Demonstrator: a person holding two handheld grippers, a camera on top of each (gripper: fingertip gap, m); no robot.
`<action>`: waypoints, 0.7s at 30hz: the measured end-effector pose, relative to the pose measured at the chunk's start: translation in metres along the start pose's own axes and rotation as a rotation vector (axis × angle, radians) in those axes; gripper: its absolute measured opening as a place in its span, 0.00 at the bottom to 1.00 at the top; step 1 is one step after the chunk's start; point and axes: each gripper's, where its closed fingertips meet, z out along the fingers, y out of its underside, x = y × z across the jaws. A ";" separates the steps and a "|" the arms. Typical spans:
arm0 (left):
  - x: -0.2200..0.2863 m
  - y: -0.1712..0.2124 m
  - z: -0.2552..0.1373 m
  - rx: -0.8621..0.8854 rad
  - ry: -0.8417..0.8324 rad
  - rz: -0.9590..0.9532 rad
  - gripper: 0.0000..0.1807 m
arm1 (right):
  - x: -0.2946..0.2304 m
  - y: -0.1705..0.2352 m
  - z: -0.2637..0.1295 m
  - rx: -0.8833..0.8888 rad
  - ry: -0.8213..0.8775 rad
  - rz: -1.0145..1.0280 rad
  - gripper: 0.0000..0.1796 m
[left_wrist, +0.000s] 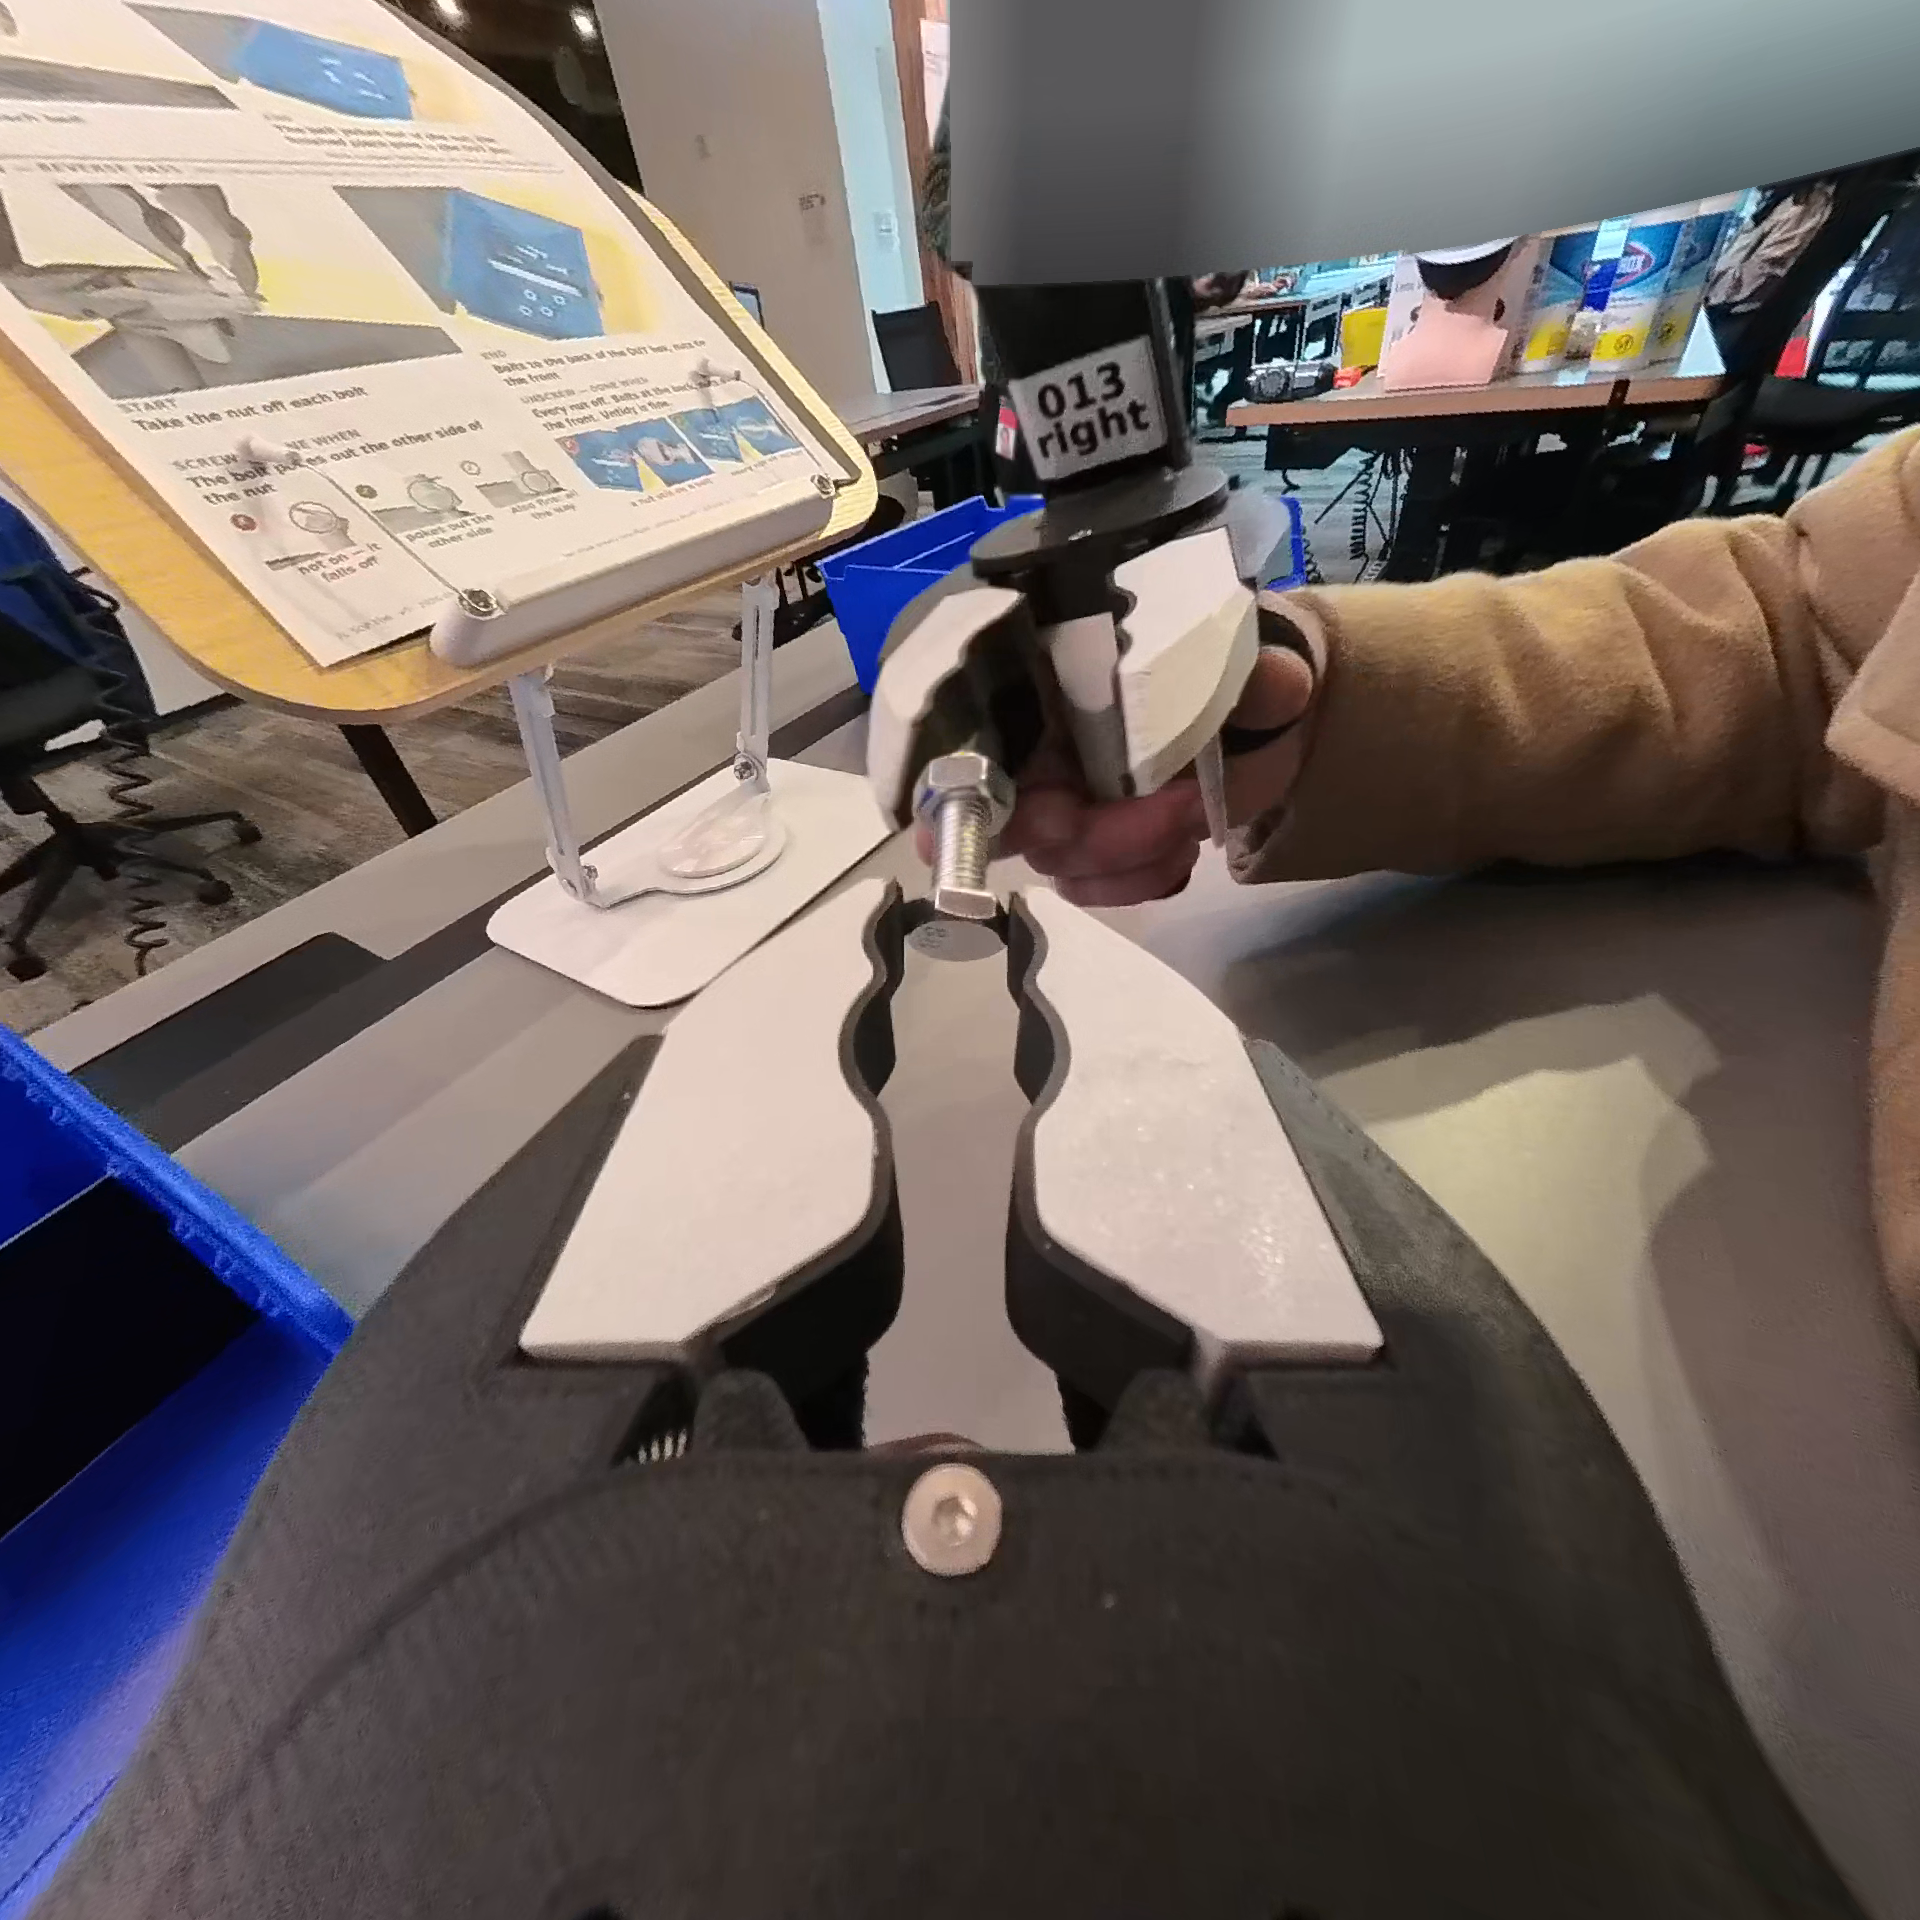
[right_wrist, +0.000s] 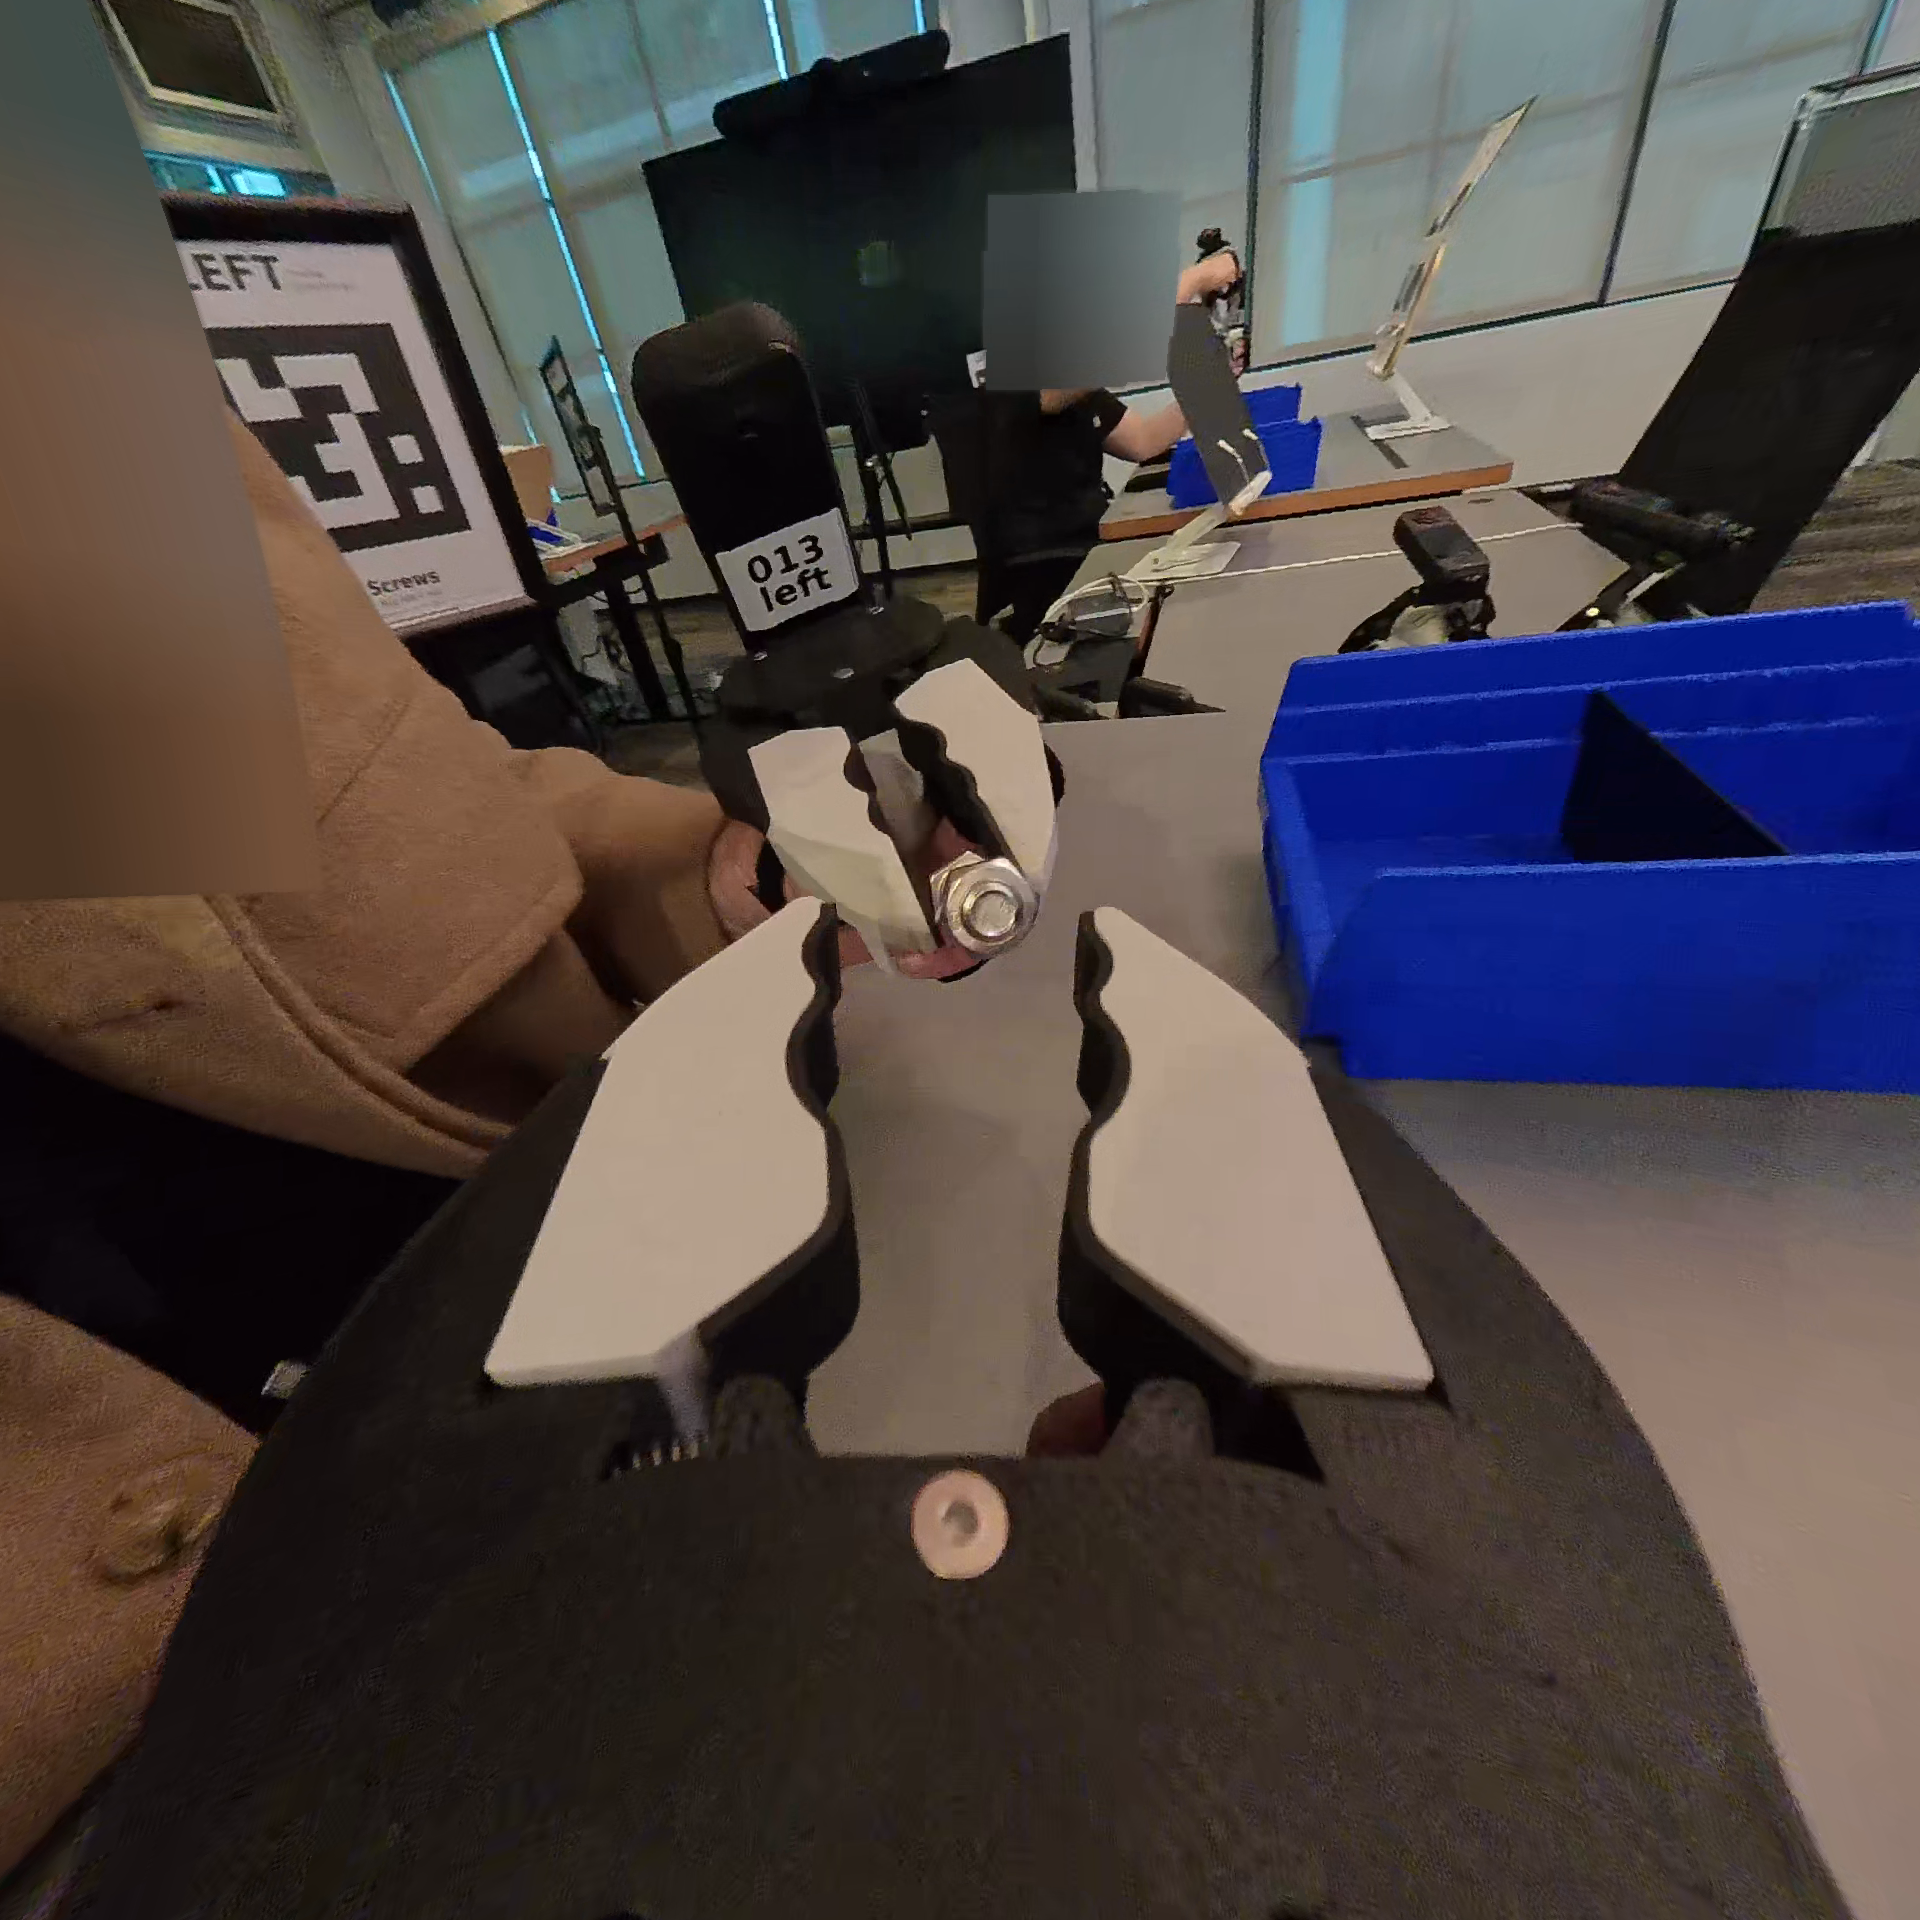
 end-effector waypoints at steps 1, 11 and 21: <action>0.001 0.002 0.001 -0.007 0.003 0.005 0.10 | 0.002 0.000 0.001 -0.002 0.021 -0.012 0.24; 0.007 0.005 0.004 -0.030 0.018 0.058 0.10 | 0.003 0.003 0.006 0.009 0.041 0.026 0.10; 0.000 -0.006 -0.001 0.028 -0.015 0.046 0.20 | 0.004 -0.020 -0.018 0.037 0.111 -0.043 0.10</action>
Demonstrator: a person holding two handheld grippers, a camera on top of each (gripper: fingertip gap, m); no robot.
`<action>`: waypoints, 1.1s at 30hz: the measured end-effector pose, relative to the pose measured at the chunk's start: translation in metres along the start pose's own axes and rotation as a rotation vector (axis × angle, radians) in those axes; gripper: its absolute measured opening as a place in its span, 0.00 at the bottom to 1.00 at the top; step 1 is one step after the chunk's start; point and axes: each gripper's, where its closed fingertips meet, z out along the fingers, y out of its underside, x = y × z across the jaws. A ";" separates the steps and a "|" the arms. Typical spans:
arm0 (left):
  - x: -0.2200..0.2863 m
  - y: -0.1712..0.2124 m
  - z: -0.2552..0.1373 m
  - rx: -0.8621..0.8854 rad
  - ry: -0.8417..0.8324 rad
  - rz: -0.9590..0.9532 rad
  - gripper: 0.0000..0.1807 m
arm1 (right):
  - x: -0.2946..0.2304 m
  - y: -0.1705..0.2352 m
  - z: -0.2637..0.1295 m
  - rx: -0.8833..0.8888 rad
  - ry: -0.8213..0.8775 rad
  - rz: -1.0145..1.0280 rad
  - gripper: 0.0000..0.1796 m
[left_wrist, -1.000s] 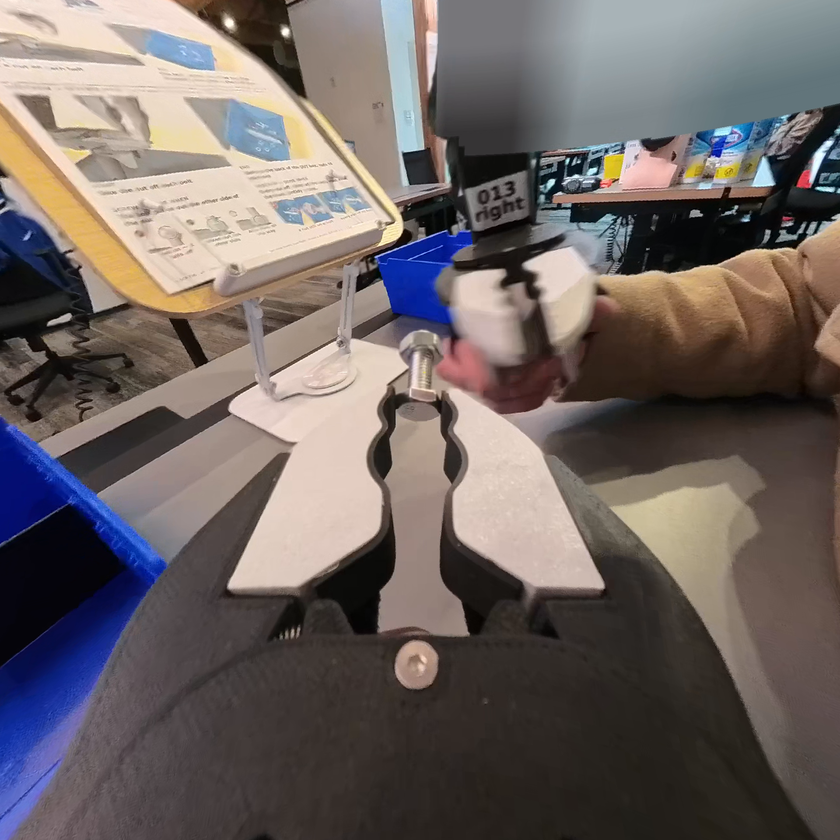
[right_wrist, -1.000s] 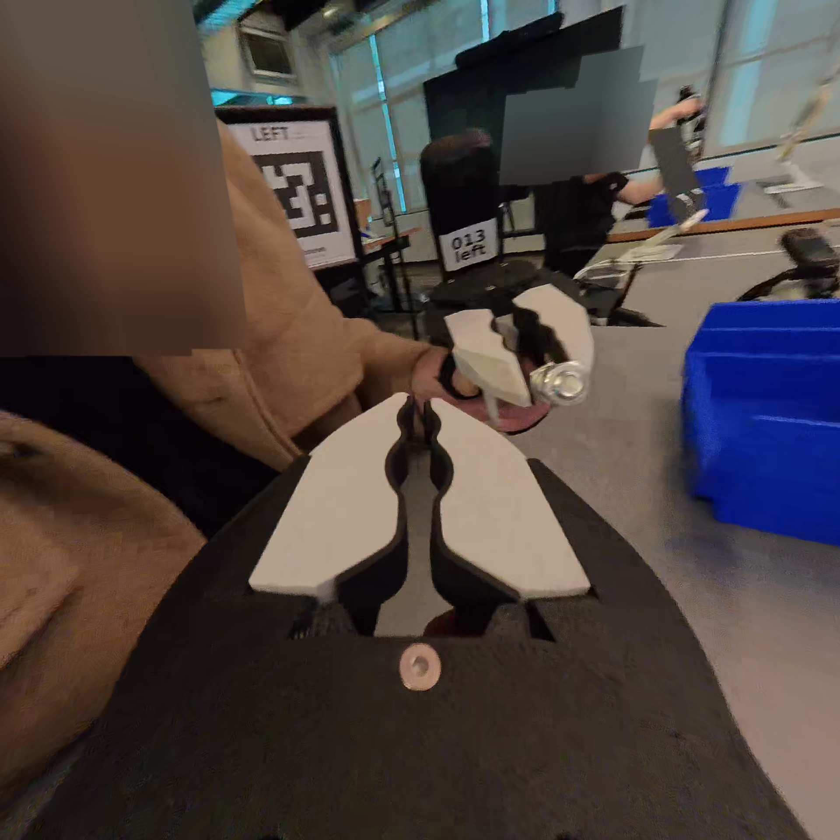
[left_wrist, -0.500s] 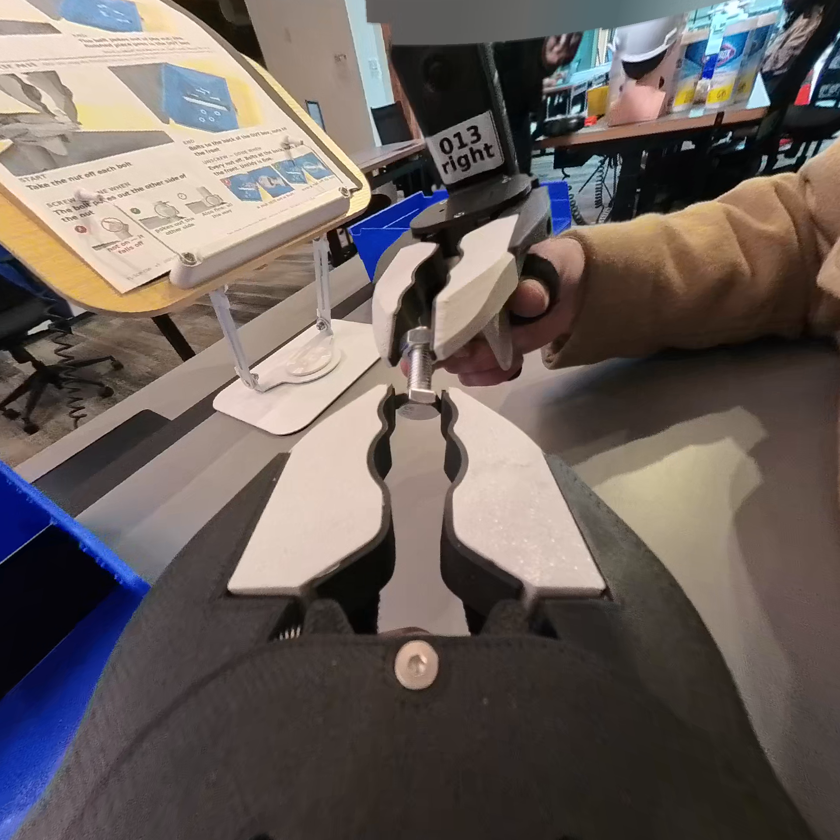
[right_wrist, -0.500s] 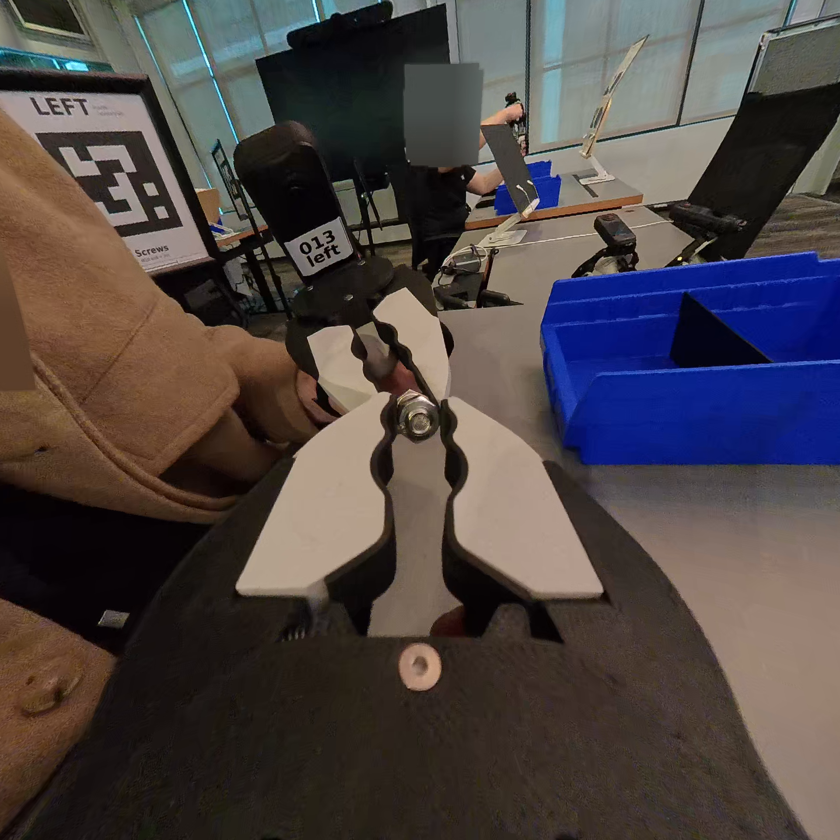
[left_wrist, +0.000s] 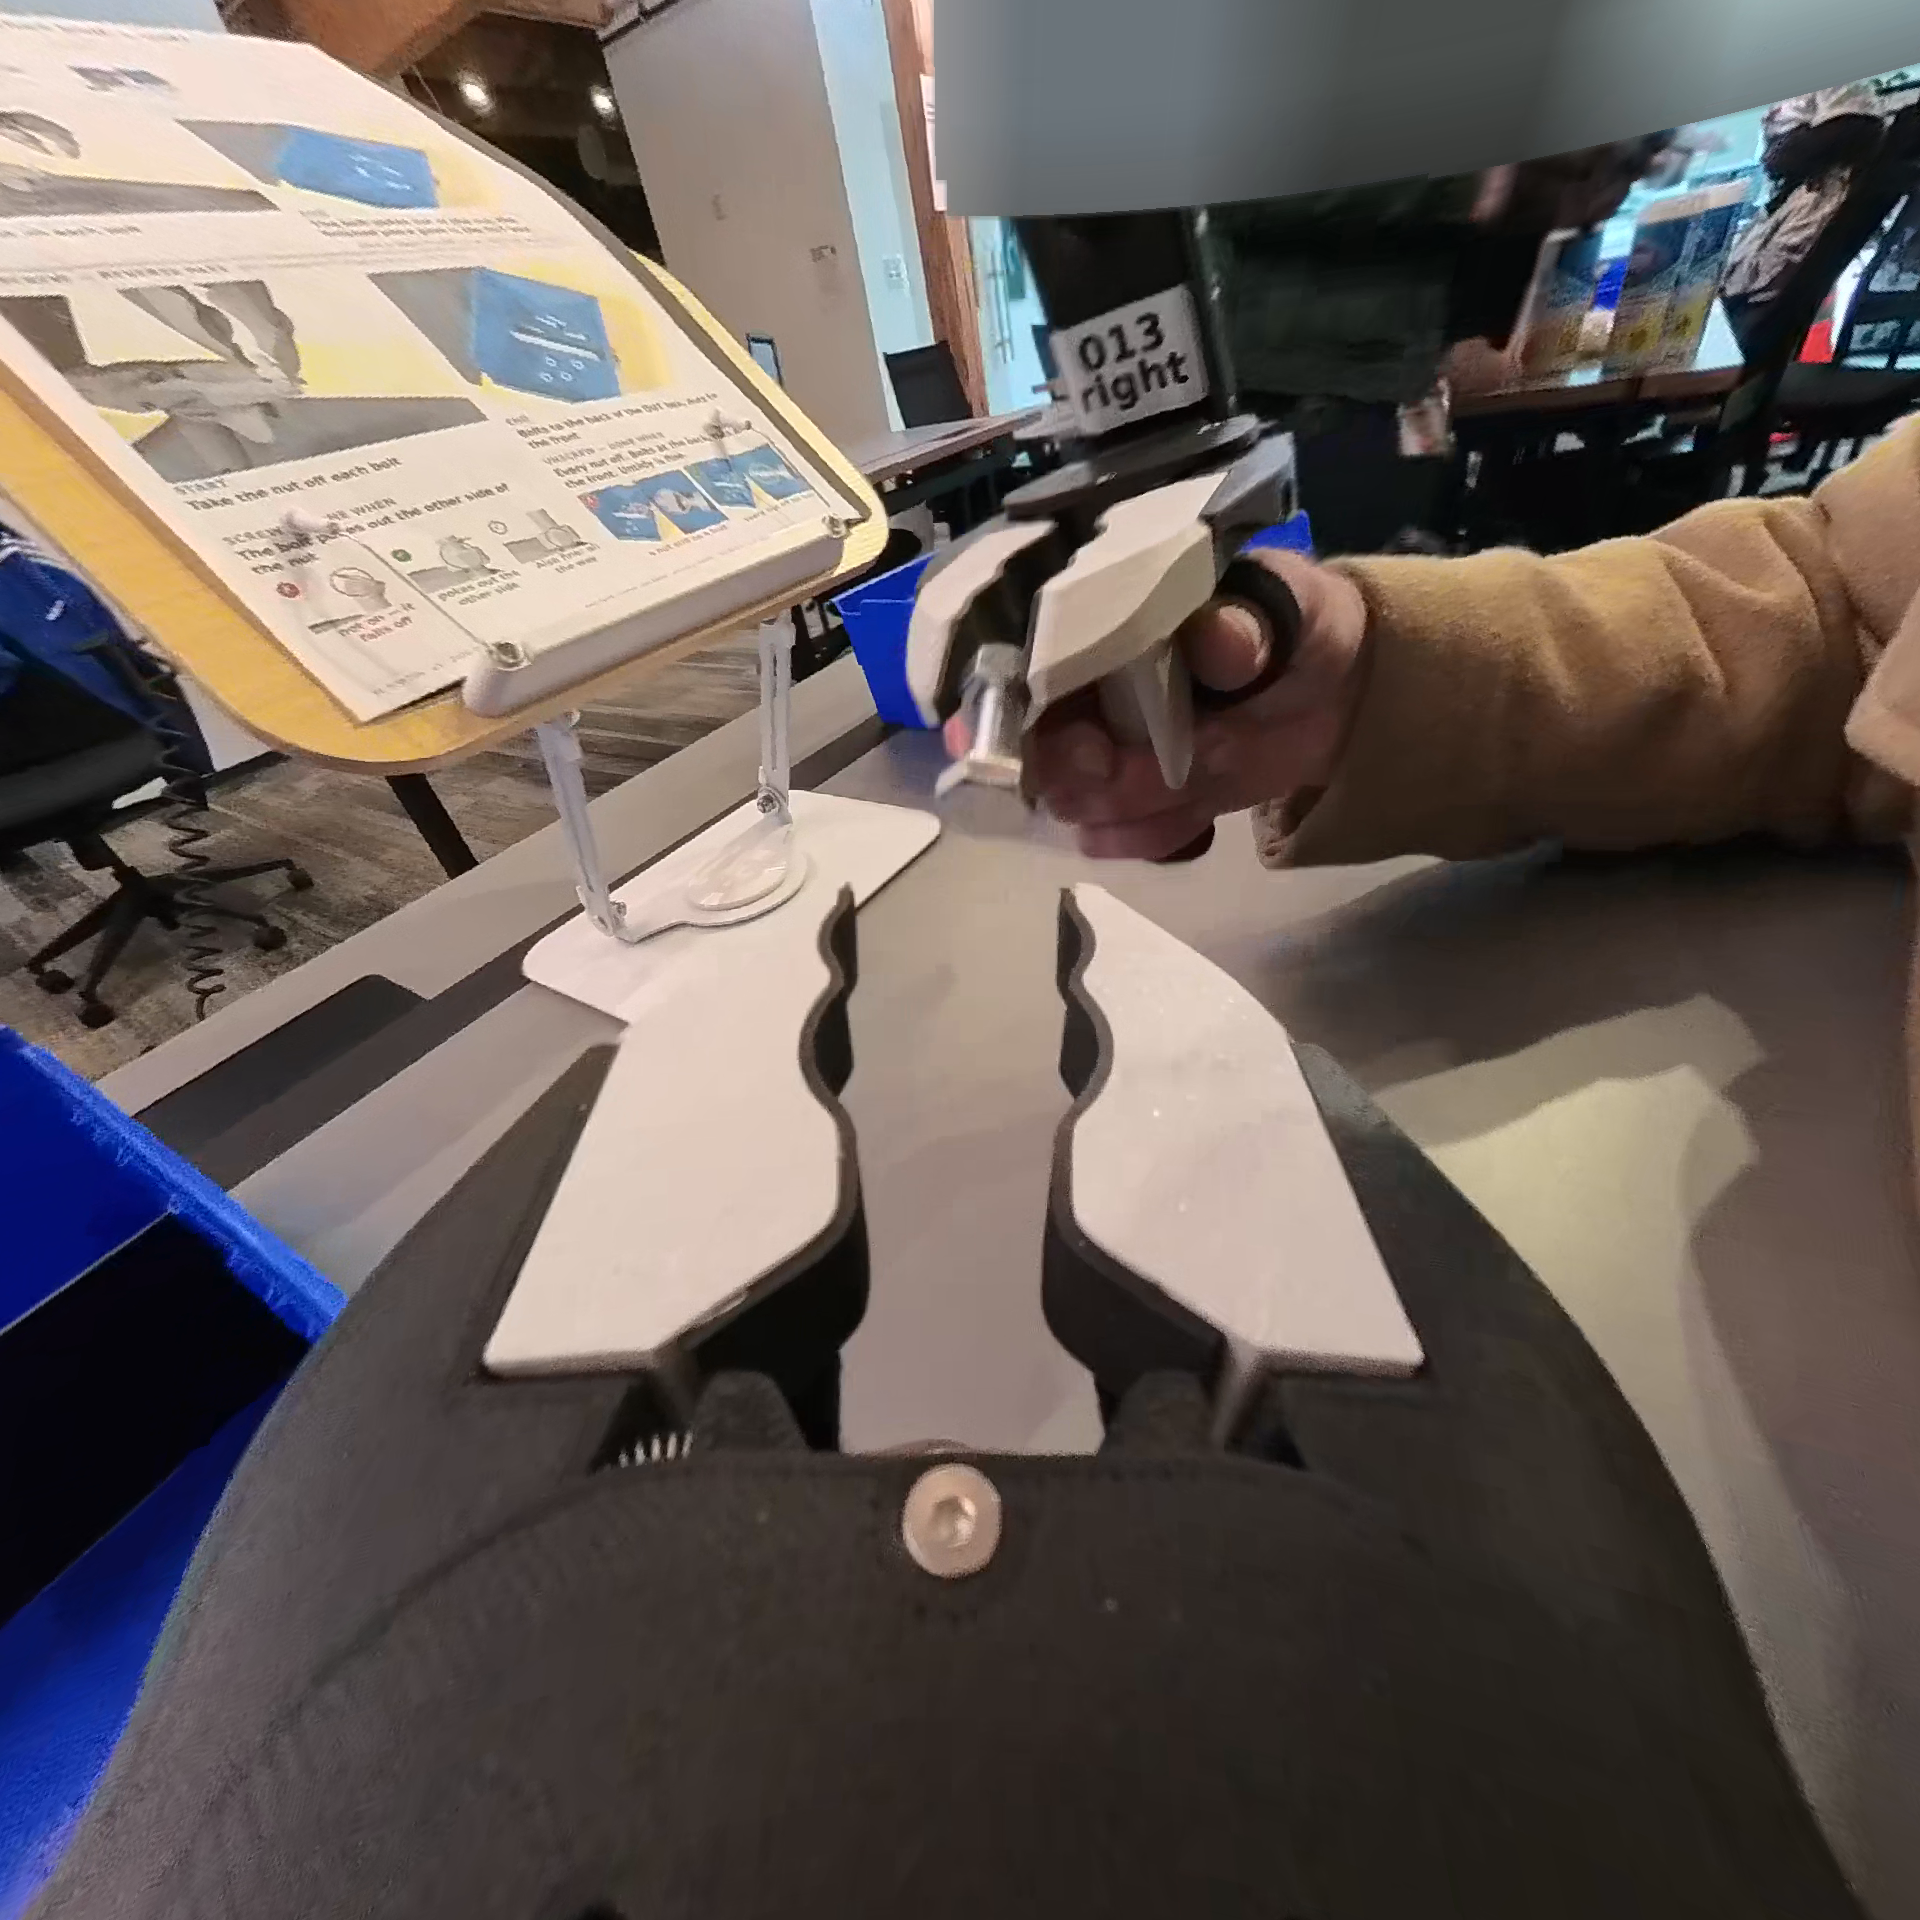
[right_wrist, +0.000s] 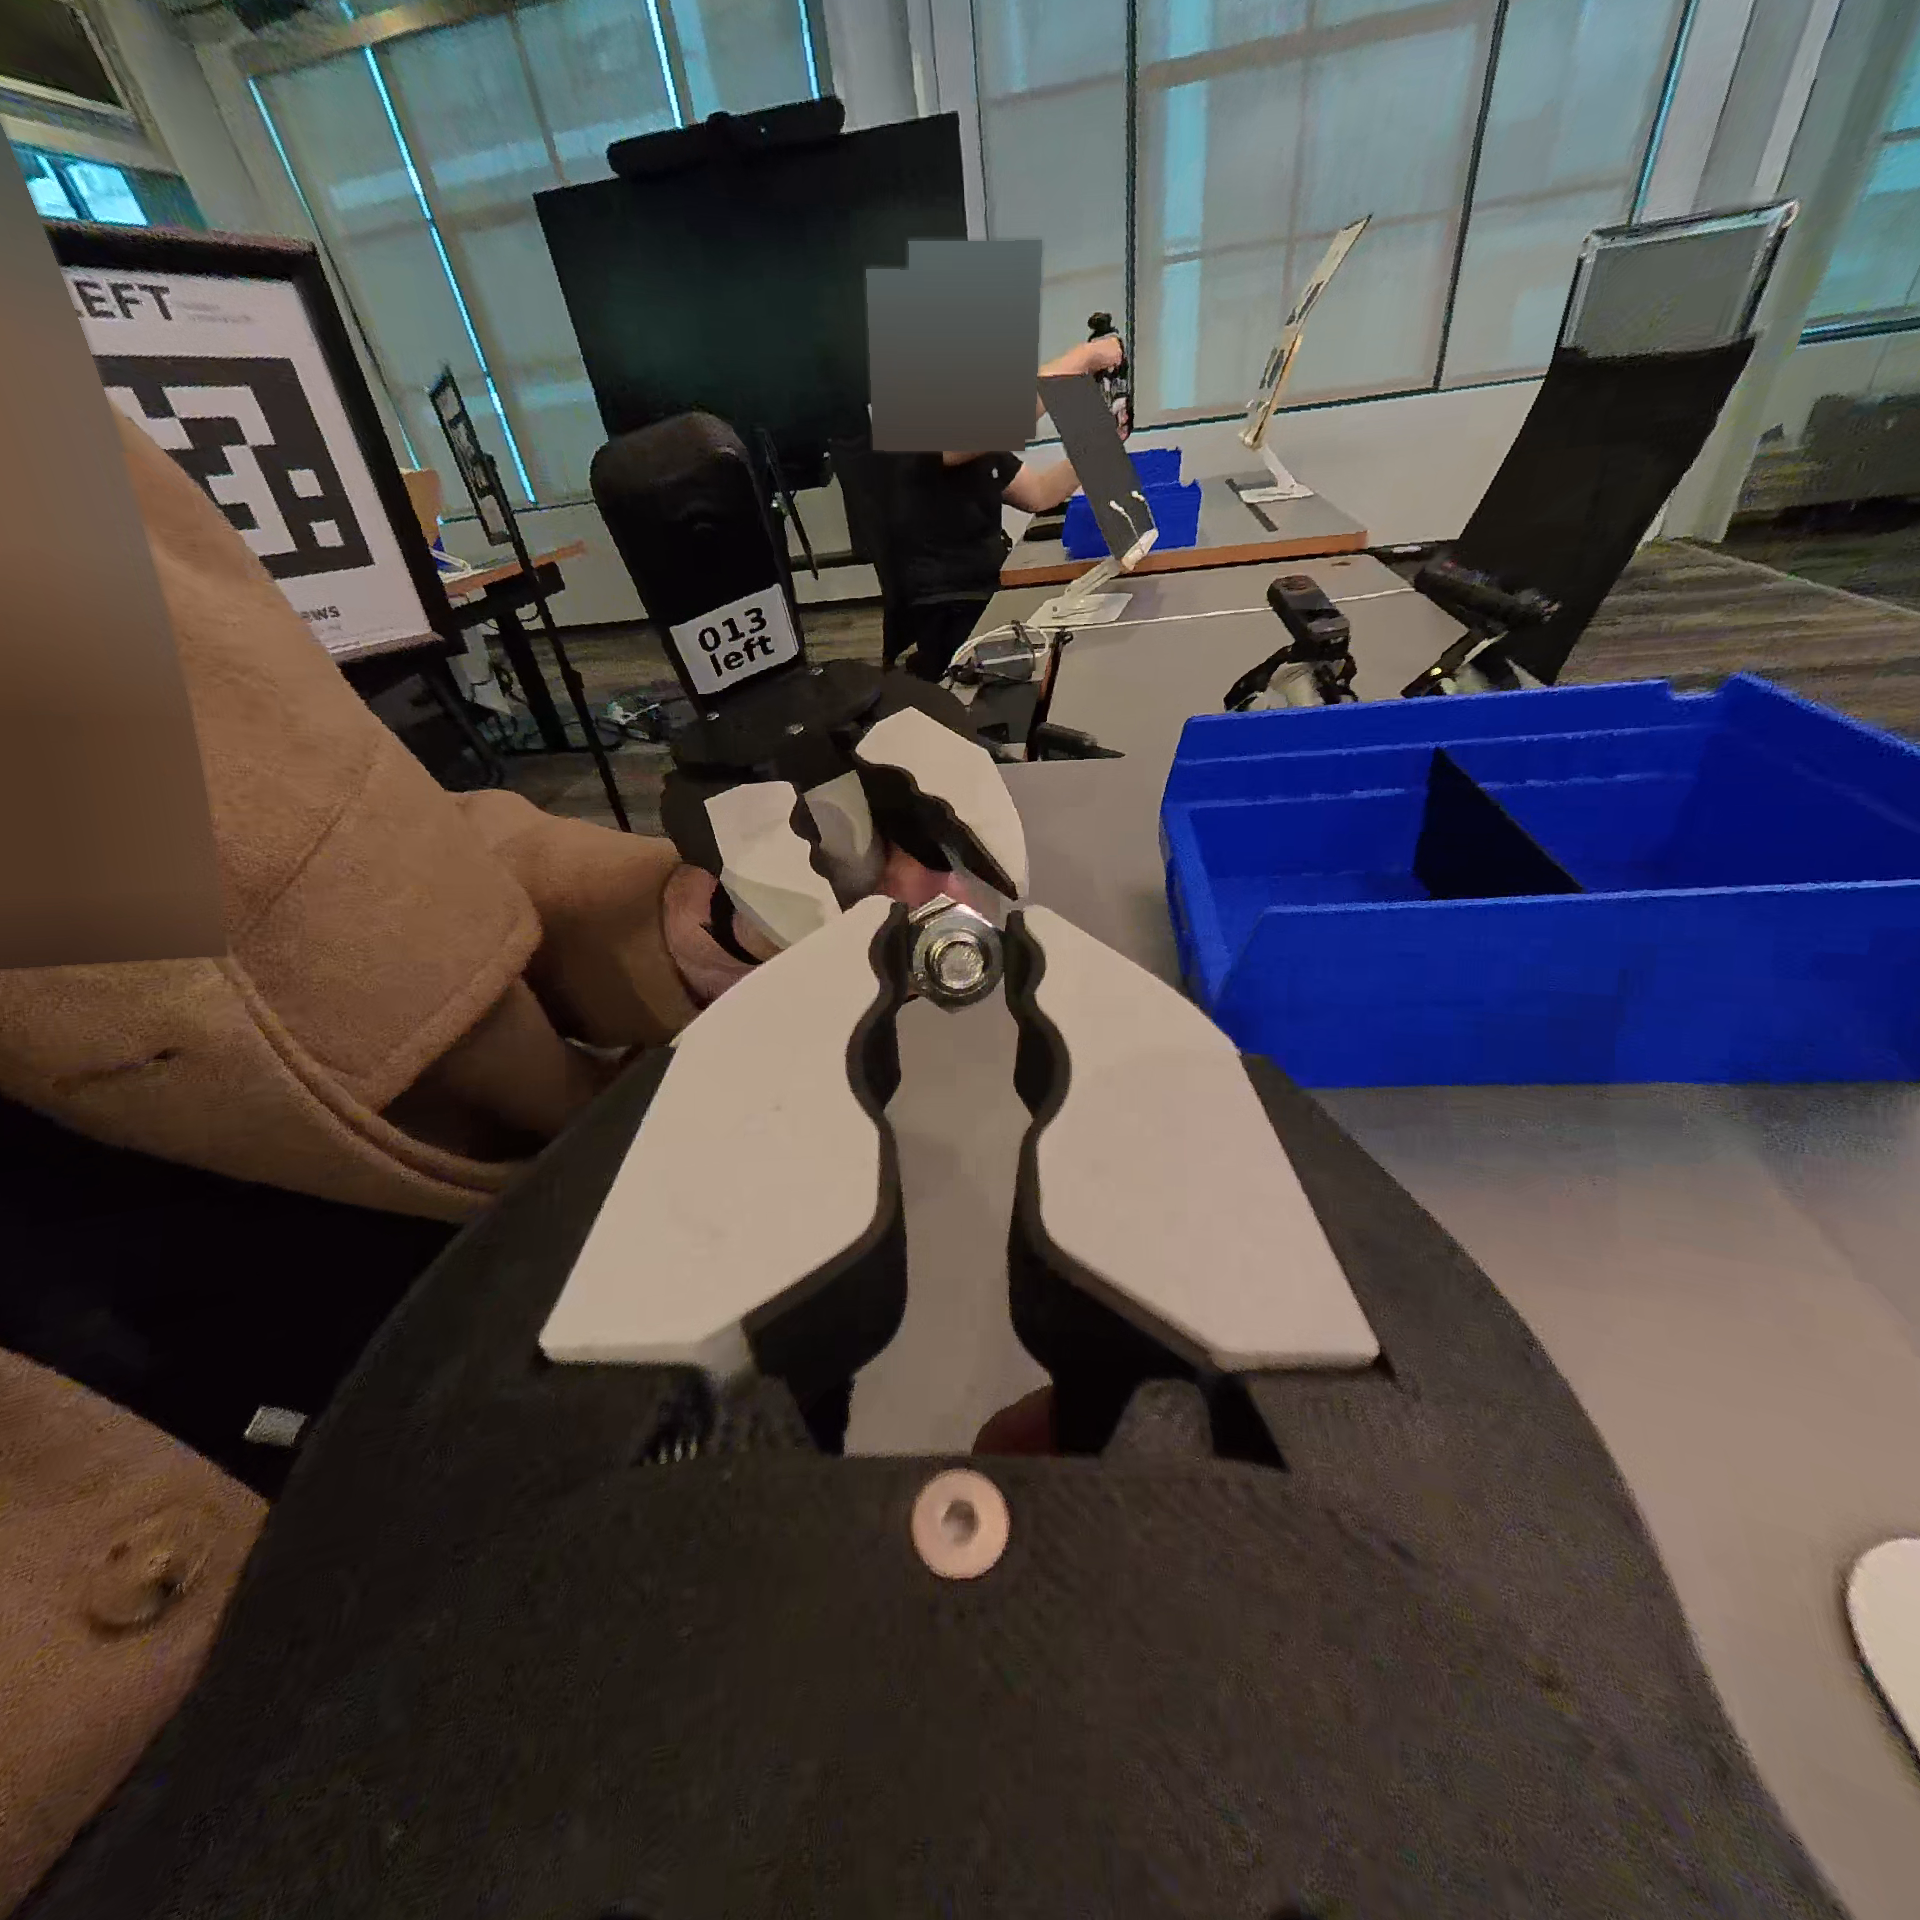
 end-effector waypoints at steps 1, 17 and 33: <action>-0.002 0.001 0.000 -0.004 -0.008 -0.004 0.21 | 0.003 -0.005 -0.007 0.000 0.024 -0.023 0.10; -0.011 0.017 0.027 -0.028 0.012 -0.056 0.00 | 0.107 -0.057 -0.331 -0.355 1.020 -0.329 0.10; -0.002 0.040 0.051 -0.046 0.066 -0.089 0.00 | 0.189 0.106 -0.465 -0.670 1.393 0.123 0.10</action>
